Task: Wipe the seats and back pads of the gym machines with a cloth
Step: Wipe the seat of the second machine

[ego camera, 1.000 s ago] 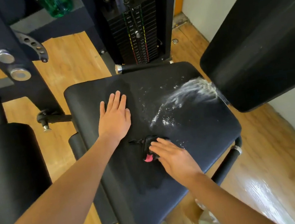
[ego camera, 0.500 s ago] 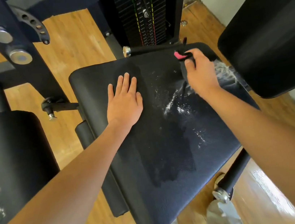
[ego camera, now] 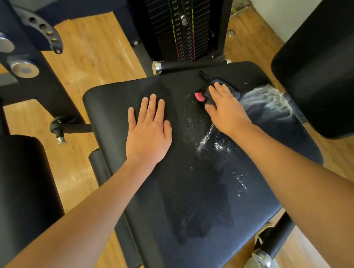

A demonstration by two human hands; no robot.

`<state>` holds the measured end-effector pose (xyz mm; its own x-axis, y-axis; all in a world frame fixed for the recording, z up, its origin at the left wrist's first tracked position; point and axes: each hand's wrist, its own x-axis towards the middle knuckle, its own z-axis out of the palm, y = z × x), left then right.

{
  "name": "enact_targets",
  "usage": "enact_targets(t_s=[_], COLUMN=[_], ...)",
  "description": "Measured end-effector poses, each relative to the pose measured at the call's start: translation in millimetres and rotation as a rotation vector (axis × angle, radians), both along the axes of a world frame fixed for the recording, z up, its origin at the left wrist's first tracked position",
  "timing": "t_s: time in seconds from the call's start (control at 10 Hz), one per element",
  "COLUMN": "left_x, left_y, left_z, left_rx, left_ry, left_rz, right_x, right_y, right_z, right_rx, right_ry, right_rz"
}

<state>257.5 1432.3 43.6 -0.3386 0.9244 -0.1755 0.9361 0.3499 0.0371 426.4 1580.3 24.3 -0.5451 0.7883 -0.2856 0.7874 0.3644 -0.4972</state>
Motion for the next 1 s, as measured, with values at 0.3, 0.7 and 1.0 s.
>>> enact_targets(t_s=[0.3, 0.7, 1.0], left_x=[0.6, 1.4, 0.4], left_y=[1.0, 2.3, 2.7], left_z=[1.2, 3.6, 3.7], left_rx=[-0.031, -0.064, -0.079], left_ry=[0.006, -0.006, -0.015], left_rz=[0.017, 0.02, 0.028], right_x=[5.8, 62.4, -18.8], right_y=[-16.5, -69.9, 37.4], right_z=[4.3, 26.3, 50.2], right_rx=[0.083, -0.295, -0.01], right_ry=[0.025, 0.378, 0.299], right_rz=[0.011, 0.04, -0.22])
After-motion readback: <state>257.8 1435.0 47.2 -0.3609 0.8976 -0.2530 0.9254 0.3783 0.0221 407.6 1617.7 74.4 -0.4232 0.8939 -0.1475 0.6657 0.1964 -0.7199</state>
